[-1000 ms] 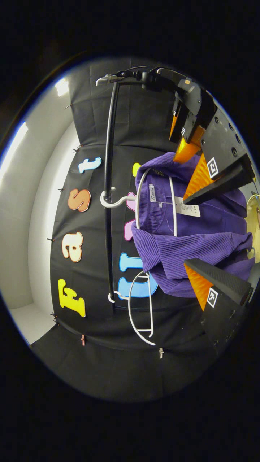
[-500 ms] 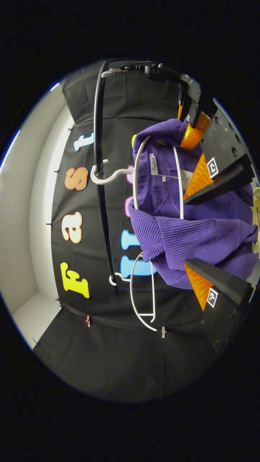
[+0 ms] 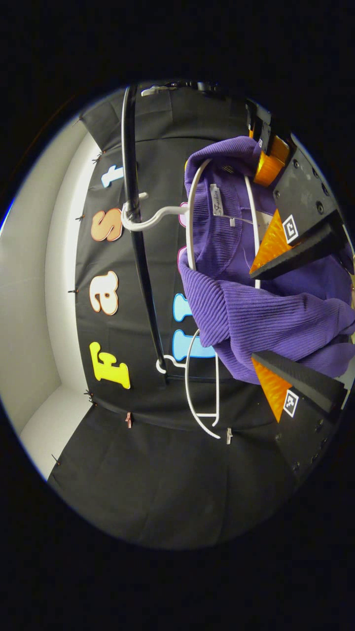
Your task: Grasp the clothes on the hanger with both hands and then place them into the laundry hamper below.
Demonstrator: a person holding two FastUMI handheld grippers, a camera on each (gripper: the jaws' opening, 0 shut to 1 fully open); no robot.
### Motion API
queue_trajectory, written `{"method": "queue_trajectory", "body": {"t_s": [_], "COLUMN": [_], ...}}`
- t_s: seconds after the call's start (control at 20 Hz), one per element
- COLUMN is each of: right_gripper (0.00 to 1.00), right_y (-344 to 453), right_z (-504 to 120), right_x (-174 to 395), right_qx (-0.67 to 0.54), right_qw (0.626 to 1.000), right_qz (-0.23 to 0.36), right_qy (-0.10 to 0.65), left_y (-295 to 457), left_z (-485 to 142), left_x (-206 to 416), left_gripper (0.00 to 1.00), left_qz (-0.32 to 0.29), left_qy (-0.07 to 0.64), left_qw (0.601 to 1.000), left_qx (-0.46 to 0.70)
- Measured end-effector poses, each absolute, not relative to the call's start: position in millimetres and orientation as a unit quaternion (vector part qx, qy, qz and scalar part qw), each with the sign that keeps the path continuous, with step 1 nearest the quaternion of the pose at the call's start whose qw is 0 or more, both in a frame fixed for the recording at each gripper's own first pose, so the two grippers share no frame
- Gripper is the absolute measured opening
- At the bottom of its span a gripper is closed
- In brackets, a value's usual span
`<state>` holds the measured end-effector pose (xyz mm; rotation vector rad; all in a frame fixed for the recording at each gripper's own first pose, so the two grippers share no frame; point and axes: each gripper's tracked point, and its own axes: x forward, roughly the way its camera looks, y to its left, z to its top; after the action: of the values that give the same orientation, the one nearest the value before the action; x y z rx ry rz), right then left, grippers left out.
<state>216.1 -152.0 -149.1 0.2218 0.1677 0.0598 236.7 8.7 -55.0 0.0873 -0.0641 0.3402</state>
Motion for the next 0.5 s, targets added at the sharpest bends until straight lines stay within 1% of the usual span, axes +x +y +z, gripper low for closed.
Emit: {"method": "queue_trajectory", "body": {"t_s": [0.05, 0.1, 0.25, 0.3, 0.4, 0.5], "right_gripper": [0.87, 0.84, 0.83, 0.83, 0.83, 0.83], "right_y": [-153.2, -152.8, -151.7, -152.1, -150.7, -149.3], "right_z": [-148.9, -149.4, -150.6, -151.5, -152.2, -150.5], "right_x": [218.5, 220.7, 226.8, 229.1, 233.1, 236.1], "right_qx": [0.111, 0.111, 0.115, 0.115, 0.113, 0.111], "right_qw": [0.99, 0.99, 0.989, 0.989, 0.989, 0.989], "right_qz": [0.032, 0.034, 0.04, 0.042, 0.044, 0.047], "right_qy": [0.084, 0.085, 0.087, 0.087, 0.087, 0.086], "left_y": [11.0, 14.2, 21.9, 22.3, 20.7, 28.2], "left_z": [-55.9, -54.5, -46.4, -43.3, -48.1, -46.2], "left_x": [238.3, 238.2, 232.8, 232.1, 237.1, 232.7], "left_gripper": [0.92, 0.92, 0.89, 0.89, 0.9, 0.9], "left_qz": [0.177, 0.188, 0.216, 0.216, 0.212, 0.23], "left_qy": [-0.032, -0.035, -0.056, -0.063, -0.057, -0.059], "left_qw": [0.982, 0.98, 0.973, 0.973, 0.974, 0.969], "left_qx": [0.05, 0.056, 0.058, 0.054, 0.052, 0.064]}}
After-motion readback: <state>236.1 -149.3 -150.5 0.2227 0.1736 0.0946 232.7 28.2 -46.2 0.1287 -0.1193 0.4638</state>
